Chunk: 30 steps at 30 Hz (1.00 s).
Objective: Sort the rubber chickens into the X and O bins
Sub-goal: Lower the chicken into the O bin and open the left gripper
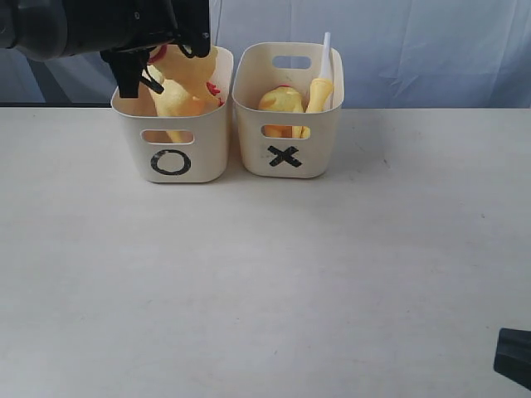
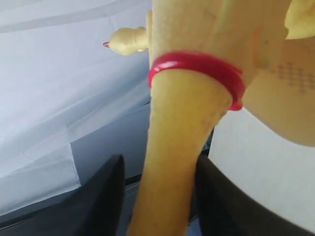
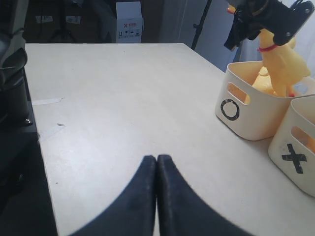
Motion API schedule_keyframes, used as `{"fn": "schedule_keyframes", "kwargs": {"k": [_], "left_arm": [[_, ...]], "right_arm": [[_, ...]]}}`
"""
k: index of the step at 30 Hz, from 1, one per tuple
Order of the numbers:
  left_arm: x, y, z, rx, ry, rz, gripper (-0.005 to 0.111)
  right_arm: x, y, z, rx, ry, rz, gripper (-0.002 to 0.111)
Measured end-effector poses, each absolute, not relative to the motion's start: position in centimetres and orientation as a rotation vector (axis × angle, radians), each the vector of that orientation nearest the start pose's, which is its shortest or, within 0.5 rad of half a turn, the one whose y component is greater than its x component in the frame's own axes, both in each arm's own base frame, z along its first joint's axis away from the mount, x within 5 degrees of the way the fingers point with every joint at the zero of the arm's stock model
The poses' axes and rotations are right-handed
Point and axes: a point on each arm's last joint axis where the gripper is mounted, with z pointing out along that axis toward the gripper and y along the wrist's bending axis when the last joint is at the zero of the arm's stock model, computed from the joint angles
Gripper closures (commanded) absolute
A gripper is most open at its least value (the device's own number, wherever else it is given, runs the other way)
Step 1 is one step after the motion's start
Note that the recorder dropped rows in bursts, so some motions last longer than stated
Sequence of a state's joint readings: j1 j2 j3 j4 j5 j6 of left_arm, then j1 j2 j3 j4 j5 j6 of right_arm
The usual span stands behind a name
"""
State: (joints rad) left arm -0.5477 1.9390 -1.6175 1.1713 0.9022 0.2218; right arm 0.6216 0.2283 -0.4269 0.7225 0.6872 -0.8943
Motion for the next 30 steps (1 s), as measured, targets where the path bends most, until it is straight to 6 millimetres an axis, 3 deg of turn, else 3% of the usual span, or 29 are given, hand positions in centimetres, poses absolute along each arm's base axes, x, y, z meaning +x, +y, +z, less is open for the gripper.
{"fn": "schedule_keyframes", "kwargs": {"k": [7,30], "left_arm": [[40.65,-17.33,29.60,1.416,1.785,1.220,0.036],[40.41,-16.71,30.55,1.373,1.783,1.299,0.035]], "right_arm": [[1.65,5.89,29.45,-1.087,1.506,0.624,0.108],[1.65,5.89,29.45,-1.088,1.506,0.624,0.108]]}}
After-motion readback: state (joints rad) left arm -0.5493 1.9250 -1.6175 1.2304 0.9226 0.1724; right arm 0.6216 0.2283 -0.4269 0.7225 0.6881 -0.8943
